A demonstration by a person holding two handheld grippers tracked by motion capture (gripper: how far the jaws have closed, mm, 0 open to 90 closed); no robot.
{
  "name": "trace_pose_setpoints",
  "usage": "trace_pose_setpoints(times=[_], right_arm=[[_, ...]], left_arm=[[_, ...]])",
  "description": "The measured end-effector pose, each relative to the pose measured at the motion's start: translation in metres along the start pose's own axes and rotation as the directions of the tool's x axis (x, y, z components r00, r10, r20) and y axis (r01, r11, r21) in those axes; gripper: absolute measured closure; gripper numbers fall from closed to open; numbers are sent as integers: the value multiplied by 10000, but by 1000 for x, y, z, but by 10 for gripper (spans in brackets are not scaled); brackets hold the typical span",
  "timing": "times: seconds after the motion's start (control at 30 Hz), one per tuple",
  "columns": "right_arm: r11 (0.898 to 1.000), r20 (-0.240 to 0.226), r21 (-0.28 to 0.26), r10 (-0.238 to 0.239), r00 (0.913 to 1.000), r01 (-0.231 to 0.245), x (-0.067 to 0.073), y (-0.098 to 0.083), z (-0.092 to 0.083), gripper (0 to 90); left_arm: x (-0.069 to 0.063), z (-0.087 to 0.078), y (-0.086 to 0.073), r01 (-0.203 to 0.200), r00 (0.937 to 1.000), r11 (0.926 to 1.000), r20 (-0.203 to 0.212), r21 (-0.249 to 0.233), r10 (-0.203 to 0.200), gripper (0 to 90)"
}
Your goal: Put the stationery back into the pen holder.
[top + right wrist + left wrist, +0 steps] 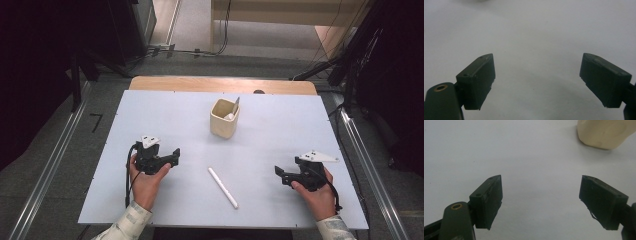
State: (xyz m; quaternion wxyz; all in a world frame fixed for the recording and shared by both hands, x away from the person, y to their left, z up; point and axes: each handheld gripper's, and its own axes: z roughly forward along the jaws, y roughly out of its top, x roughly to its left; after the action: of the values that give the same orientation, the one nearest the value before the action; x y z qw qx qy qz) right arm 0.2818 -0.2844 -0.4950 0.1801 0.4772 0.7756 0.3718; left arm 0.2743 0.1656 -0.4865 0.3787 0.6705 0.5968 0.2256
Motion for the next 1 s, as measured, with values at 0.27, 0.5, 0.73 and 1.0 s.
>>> trace_pose_setpoints(times=[0.27, 0.5, 0.73, 1.0], right_arm=[[9999, -248, 59, -147, 9996, 148, 10, 2, 3, 114], [9995, -419, 47, -305, 9987, 307, 18, 4, 5, 115], [9986, -631, 86, -520, 9967, 526, 27, 6, 10, 114], [9977, -861, 123, -660, 9941, 673, 37, 8, 13, 115]], left_arm=[[3, 1, 0, 78, 9999, 10000, -101, 20, -77, 193], [6, 2, 0, 129, 9998, 9999, -154, 42, -128, 184], [6, 3, 0, 144, 9997, 9999, -172, 51, -143, 176], [8, 3, 0, 170, 9996, 9998, -204, 77, -169, 176]])
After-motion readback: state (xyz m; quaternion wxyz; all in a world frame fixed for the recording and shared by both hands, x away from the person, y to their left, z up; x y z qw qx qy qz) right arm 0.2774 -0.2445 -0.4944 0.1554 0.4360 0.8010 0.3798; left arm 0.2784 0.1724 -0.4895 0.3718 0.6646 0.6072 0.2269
